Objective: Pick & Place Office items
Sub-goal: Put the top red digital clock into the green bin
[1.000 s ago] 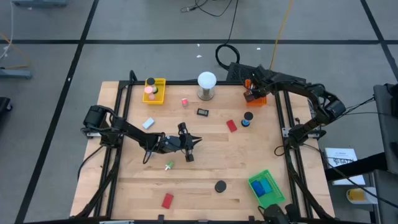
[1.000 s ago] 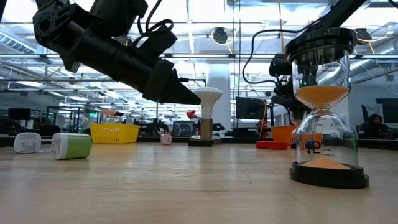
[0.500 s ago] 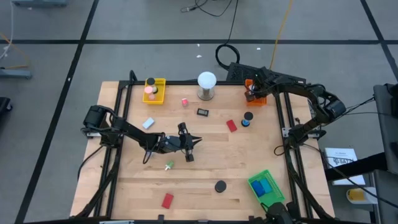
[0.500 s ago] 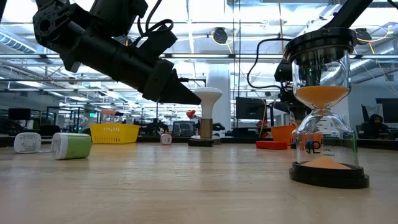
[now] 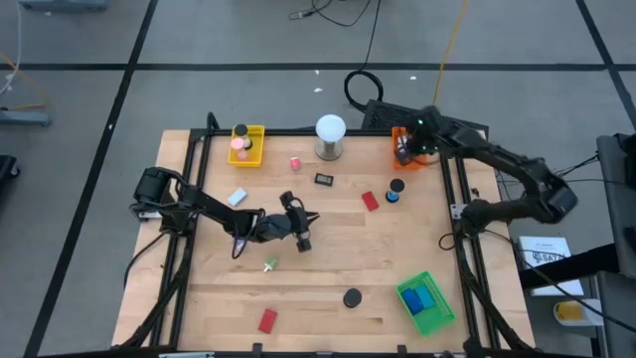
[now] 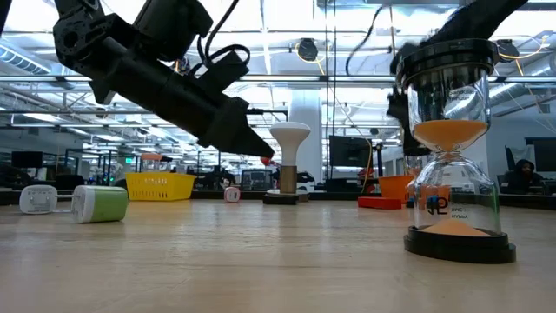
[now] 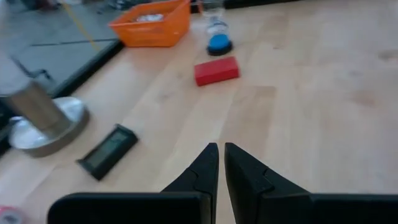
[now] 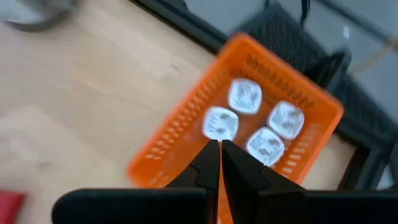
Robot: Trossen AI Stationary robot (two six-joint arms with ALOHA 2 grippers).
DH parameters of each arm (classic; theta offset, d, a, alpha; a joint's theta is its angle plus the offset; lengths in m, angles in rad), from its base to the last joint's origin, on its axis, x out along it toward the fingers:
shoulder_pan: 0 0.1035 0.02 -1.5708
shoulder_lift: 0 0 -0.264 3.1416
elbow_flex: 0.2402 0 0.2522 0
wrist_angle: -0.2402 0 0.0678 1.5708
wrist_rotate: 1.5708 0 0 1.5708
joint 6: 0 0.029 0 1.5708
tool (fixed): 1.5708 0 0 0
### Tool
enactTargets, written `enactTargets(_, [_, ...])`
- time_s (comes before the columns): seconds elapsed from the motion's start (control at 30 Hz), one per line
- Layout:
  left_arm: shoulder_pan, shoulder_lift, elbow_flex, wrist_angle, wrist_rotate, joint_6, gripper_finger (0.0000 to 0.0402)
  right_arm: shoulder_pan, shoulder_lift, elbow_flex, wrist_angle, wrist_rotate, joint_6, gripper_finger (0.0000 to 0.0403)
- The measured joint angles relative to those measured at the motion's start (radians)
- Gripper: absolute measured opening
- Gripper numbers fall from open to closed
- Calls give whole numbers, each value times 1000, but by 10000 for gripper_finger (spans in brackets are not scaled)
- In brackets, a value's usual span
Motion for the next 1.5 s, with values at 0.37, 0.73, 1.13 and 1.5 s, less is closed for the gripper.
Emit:
enactTargets(0.37, [-48,-25,1,21,-123,60,10,233,-374,-145,155,-3,25,1])
enactTargets(0.73, [-74,-199,-101,4,-183,56,15,477,-609,-408,516,-4,30,2])
enactTargets(1.13, [-133,-388,-239,15,-201,-17,26,732,-619,-599,998,-4,-9,4])
enactTargets(1.5, [-145,-388,-244,23,-121,-26,26,987,-500,-583,1027,344,-73,4])
